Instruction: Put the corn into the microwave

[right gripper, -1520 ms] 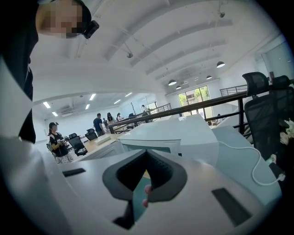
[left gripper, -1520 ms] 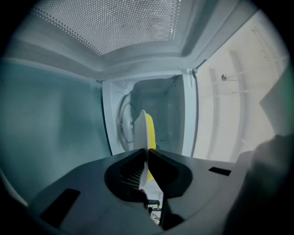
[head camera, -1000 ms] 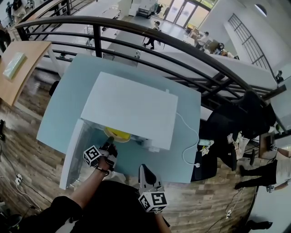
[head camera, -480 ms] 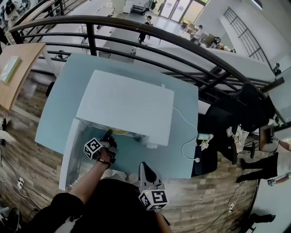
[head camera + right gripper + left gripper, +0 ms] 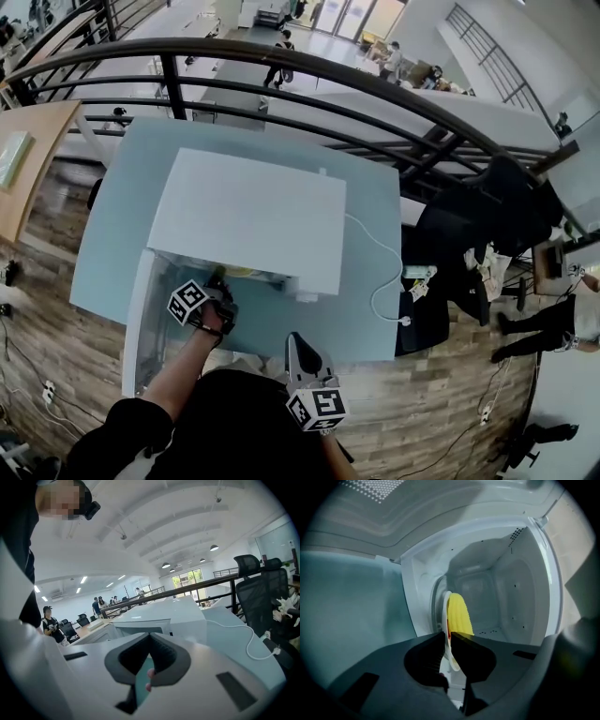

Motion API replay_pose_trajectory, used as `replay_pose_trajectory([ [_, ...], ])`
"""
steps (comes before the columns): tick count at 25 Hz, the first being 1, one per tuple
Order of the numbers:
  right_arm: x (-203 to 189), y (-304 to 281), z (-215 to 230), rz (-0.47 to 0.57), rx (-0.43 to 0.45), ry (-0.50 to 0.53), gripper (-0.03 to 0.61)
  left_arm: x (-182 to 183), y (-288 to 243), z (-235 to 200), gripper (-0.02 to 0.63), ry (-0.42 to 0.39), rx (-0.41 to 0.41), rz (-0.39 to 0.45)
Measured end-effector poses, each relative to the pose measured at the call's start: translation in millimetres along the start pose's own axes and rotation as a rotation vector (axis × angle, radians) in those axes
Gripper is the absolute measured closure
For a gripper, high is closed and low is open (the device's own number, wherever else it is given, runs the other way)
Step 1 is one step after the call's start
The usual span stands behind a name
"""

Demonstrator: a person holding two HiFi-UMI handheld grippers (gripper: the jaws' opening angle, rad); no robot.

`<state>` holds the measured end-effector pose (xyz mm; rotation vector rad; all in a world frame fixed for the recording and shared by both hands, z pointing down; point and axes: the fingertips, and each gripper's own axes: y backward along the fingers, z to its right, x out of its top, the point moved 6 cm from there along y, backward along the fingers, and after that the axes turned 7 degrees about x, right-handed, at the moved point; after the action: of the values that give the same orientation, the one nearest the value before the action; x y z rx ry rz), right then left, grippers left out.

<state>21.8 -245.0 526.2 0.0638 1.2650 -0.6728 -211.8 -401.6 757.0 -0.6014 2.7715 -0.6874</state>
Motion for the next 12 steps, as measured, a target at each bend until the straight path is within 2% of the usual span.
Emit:
replay_pose_trajectory([
  [5, -4.5, 3.8, 5.6, 0.007, -0.013, -0.009, 0.571, -2.5, -4.2, 1.5, 0.563, -0.057, 0.026, -0.015],
  [8, -4.4, 4.9, 6.9, 0.009, -0.020, -0.015, 0.571, -2.0, -4.1, 7.2, 0.502, -0.111, 0.038, -0.024],
  [12, -5.5, 7.5, 7.2, 0.017, -0.023, -0.017, 0.571, -0.4, 0.2, 10.6, 0.445, -0.196, 0.093, -0.013],
])
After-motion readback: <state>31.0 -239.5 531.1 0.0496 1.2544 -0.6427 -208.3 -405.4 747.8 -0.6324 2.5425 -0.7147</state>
